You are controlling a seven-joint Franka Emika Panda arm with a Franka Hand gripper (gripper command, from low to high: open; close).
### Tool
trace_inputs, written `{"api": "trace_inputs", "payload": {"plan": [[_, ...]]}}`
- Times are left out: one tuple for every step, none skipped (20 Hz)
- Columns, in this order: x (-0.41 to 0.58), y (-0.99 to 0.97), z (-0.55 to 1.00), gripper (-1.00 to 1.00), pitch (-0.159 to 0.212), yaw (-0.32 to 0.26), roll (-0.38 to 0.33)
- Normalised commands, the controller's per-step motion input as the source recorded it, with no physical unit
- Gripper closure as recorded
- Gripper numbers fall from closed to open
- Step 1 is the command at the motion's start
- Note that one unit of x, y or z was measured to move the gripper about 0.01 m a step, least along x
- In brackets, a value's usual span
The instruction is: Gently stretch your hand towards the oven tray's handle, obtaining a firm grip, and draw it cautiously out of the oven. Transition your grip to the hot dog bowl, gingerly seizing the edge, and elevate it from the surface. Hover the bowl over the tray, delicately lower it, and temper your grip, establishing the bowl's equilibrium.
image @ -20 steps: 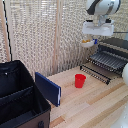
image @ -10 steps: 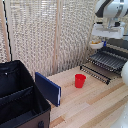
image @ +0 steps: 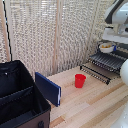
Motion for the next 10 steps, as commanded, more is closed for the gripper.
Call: {"api": "trace_inputs", "payload": {"plan": [[-0.191,0.0,-0.34,1.0,-0.044,-0.065,0.0],[-0.254,0.01,-0.36,1.0,-0.058,-0.122,0.0],[-0.271,0.07,-0.29,1.0,-0.062,-0.184,0.0],[-0.309,0.13,-0.28,1.0,-0.07,-0.209,0.0],[-0.354,0.14,-0.28,1.0,-0.052,-0.203,0.0],[-0.36,0.12,-0.23,1.0,-0.055,-0.196,0.0],[-0.343,0.15,-0.19,1.0,-0.073,-0.195,0.0],[-0.309,0.14,-0.16,1.0,-0.078,-0.195,0.0],[-0.311,0.12,-0.17,1.0,-0.1,-0.199,0.0],[-0.263,0.07,-0.11,1.0,-0.115,-0.206,0.0]]}}
